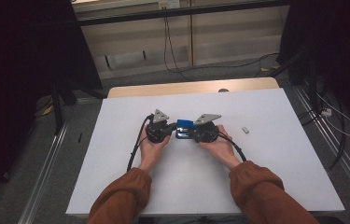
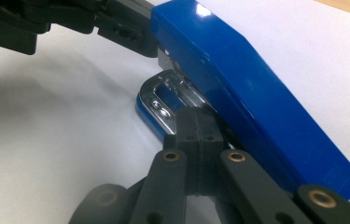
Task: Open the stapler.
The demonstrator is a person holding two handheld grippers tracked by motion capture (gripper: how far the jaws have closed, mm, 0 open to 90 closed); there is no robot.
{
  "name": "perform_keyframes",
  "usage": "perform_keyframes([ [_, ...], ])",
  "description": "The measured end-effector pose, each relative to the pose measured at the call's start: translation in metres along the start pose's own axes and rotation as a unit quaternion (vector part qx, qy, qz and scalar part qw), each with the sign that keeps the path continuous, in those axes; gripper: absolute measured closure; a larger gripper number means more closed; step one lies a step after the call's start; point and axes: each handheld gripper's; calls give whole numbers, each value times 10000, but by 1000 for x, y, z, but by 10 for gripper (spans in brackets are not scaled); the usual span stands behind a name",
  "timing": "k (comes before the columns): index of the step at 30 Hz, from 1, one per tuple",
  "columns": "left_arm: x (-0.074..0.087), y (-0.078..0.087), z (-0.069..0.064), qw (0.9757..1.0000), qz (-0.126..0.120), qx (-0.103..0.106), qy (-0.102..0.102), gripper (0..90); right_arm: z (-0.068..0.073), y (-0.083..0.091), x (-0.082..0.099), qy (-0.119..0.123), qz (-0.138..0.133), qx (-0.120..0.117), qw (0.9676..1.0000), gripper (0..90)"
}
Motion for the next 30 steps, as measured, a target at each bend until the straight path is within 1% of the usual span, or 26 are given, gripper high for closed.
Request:
perform_keyframes([
  [2, -1, 0, 0, 10000, -38, 11, 14, 900, 0, 0, 0, -12, -2, 3, 10000, 900],
  [4, -2, 1, 0, 9999, -66, 72, 52, 900, 0, 0, 0, -28, -5, -11, 10000, 900],
  [6, -4, 2, 0, 10000, -59, 61, 18, 900, 0, 0, 0, -11, -3, -3, 10000, 900],
  [10, -5, 2, -1, 9999, -113, 58, 54, 900, 0, 0, 0, 3, -6, 2, 10000, 900],
  [13, -7, 2, -2, 9999, -145, 39, 71, 900, 1, 0, 0, 62, -8, 11, 10000, 900],
  [15, -7, 2, -2, 9998, -152, 54, 78, 900, 1, 0, 0, 56, -13, 6, 10000, 900],
  [18, -8, 3, -2, 9997, -193, 99, 147, 900, 0, -1, 0, 53, -19, -3, 10000, 900],
  [22, -11, 4, -2, 9995, -232, 127, 145, 900, 0, -1, -1, 94, -4, 1, 10000, 900],
  [24, -11, 4, -3, 9995, -241, 127, 142, 900, 0, -1, -1, 91, -13, -1, 10000, 900],
  [25, -12, 4, -3, 9996, -247, 104, 100, 900, 0, -1, -1, 91, -9, -8, 10000, 900],
  [26, -12, 4, -5, 9998, -219, 39, -16, 900, 0, -1, 0, 80, -12, -15, 10000, 900],
  [27, -13, 5, -6, 9998, -213, 23, -27, 900, 0, -1, 0, 72, -15, -21, 10000, 900],
  [28, -14, 5, -5, 9997, -222, 52, -6, 900, 0, -1, 0, 66, -15, -26, 10000, 900],
  [30, -15, 5, -4, 9997, -200, 99, -35, 900, -1, -1, 0, 11, -25, -56, 10000, 900],
])
Point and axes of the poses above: each handheld gripper's, and its own axes: y roughly backward along the jaws, x roughly out of its underside, z roughly to its left, and after that the axes turned 9 degrees about y, right-handed
